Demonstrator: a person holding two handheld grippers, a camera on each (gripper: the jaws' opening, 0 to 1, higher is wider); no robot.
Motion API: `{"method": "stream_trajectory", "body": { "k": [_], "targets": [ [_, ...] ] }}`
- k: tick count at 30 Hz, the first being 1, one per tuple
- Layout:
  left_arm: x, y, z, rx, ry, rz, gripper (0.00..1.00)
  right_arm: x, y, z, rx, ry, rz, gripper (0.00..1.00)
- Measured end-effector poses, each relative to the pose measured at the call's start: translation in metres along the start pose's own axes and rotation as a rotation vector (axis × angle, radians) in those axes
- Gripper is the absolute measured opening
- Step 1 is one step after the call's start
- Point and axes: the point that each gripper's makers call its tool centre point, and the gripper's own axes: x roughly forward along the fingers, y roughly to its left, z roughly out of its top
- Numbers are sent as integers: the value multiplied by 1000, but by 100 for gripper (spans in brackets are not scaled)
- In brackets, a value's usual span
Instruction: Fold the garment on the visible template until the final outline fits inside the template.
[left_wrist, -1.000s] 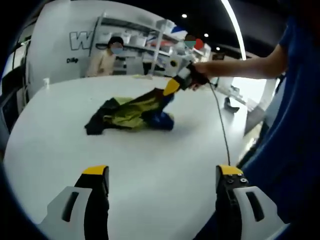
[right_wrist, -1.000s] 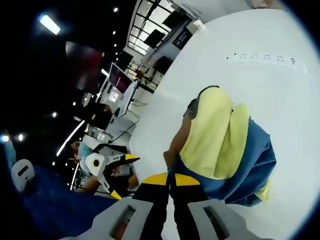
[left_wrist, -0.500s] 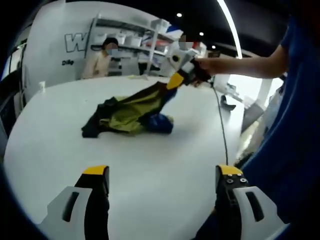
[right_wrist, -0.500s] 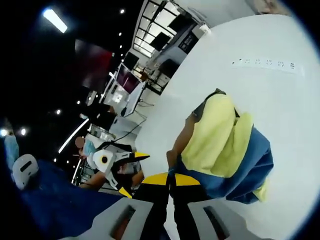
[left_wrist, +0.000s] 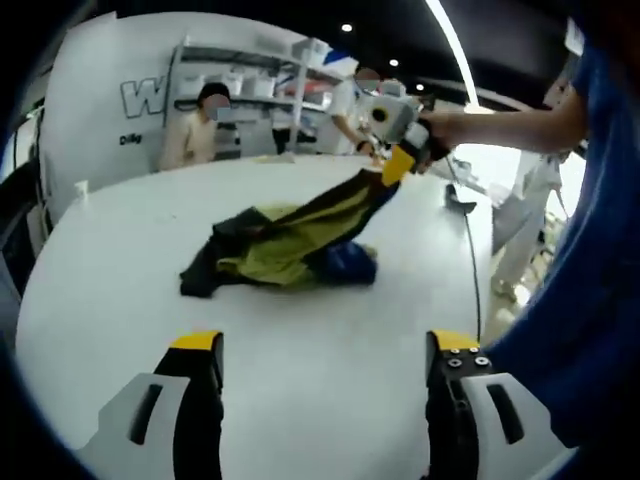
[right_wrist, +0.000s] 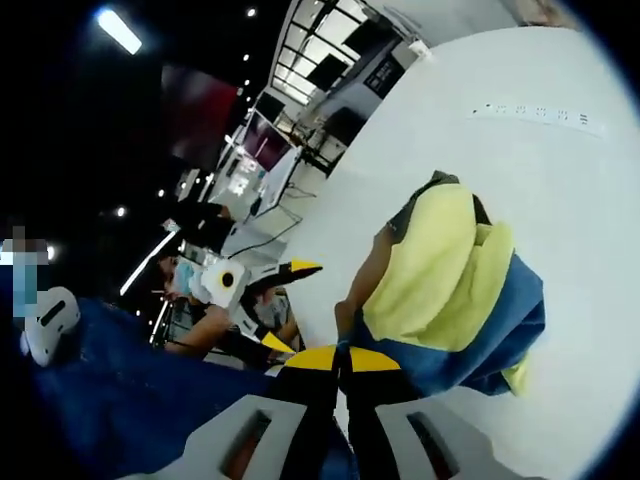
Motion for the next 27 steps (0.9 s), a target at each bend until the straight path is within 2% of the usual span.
{"method": "stream_trajectory", "body": {
  "k": [6, 11, 18, 27],
  "targets": [
    [25, 31, 22, 63, -38, 67, 74, -4, 4, -7, 15, -5, 4, 0],
    [42, 50, 31, 98, -53, 102, 70, -5, 7, -10, 21, -8, 8, 0],
    [63, 56, 31, 134, -45, 98, 62, -7, 9, -14, 37, -17, 16, 0],
    [80, 60, 37, 157, -64, 102, 58, -8, 10, -17, 52, -24, 19, 0]
  ]
}}
